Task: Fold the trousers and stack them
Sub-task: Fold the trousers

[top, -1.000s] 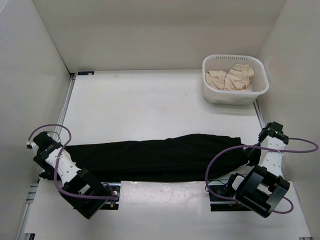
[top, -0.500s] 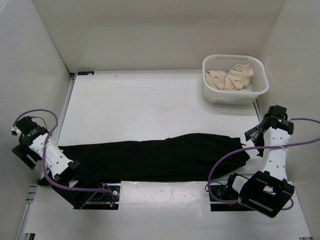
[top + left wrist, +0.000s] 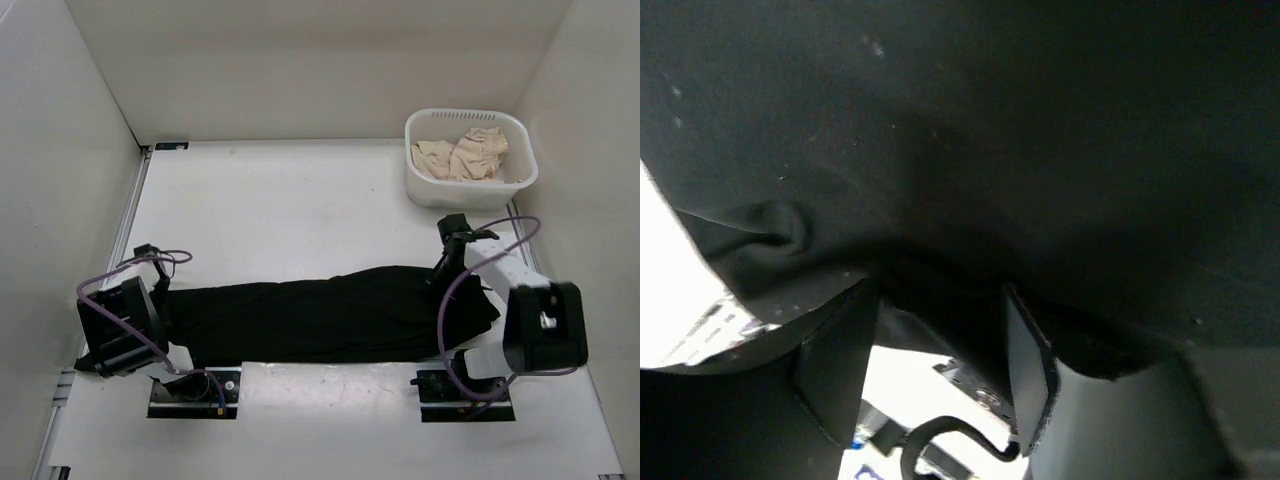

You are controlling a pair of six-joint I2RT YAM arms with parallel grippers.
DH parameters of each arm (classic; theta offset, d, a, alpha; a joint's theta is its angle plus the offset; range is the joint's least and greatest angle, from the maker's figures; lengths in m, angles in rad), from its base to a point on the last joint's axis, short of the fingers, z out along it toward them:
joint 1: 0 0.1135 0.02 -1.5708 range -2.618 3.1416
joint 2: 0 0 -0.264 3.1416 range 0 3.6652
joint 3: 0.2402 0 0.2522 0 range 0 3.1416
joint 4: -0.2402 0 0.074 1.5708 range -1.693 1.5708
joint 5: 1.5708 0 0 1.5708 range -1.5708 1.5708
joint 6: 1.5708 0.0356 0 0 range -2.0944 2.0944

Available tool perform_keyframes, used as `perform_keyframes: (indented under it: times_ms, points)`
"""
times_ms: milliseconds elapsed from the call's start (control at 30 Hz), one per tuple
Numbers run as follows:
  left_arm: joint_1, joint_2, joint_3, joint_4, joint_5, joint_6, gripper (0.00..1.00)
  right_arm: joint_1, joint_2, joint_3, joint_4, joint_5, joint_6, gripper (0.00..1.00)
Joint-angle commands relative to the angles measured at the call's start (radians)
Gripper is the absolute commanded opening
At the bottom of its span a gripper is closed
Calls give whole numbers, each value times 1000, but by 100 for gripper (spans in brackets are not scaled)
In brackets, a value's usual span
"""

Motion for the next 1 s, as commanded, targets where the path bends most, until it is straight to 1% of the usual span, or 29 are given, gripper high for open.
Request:
perform_keyframes:
  times_ms: [0, 67, 100, 133, 167, 200, 233, 267, 300, 367, 433, 467, 567, 600, 633, 700, 733, 767, 800, 833, 867, 933, 967]
  points:
    - [-42, 65, 10, 157, -54, -11, 62, -16, 144, 4, 104, -33, 36, 7]
    - [-82, 105, 57, 179, -32, -11, 62, -62, 221, 31, 135, -64, 27, 6]
    - [-96, 146, 74, 180, -17, -11, 62, -79, 290, 42, 148, -75, 17, 6]
    - [-123, 171, 95, 189, 6, -11, 62, -123, 324, 56, 162, -75, 1, 5]
    - [-137, 196, 155, 189, 6, -11, 62, -148, 358, 76, 172, -61, -9, 5]
    - [-152, 219, 186, 189, 17, -11, 62, -169, 417, 143, 172, -47, -19, 4]
    - [-187, 268, 215, 189, 17, -11, 61, -197, 444, 183, 172, -21, -38, 4]
    - [-205, 291, 278, 189, 17, -11, 61, -197, 490, 226, 152, -7, -49, 4]
    - [-221, 311, 312, 189, 17, -11, 61, -211, 508, 320, 132, 9, -59, 4]
    - [-267, 371, 408, 189, 28, -11, 61, -211, 533, 399, 103, 43, -72, 4]
    - [-298, 424, 460, 180, 28, -11, 62, -231, 547, 466, 92, 66, -81, 4]
    - [-321, 443, 506, 169, 28, -11, 62, -231, 556, 482, 92, 66, -81, 4]
    - [-340, 506, 572, 126, 2, -11, 68, -252, 577, 528, 92, 53, -114, 4]
    - [-340, 518, 573, 117, -8, -11, 69, -252, 578, 528, 92, 39, -130, 6]
    - [-340, 518, 583, 117, -20, -11, 70, -252, 578, 542, 92, 18, -171, 11]
    - [-328, 518, 583, 106, -29, -11, 72, -252, 550, 554, 64, -45, -216, 17]
    - [-327, 507, 583, 79, -29, -11, 74, -252, 506, 554, 54, -62, -237, 20]
    - [-317, 486, 600, 63, -29, -11, 76, -252, 477, 554, 40, -78, -271, 29]
    - [-308, 474, 623, 43, -20, -11, 76, -252, 446, 554, 21, -78, -280, 37]
    - [-307, 460, 635, 4, -20, -11, 78, -252, 377, 542, -20, -78, -280, 45]
    - [-298, 436, 649, -15, -8, -11, 79, -262, 342, 530, -40, -78, -289, 61]
    - [-289, 411, 659, -40, -8, -11, 81, -262, 241, 504, -115, -49, -273, 77]
    - [-278, 400, 659, -50, -8, -11, 82, -281, 207, 472, -136, -49, -247, 88]
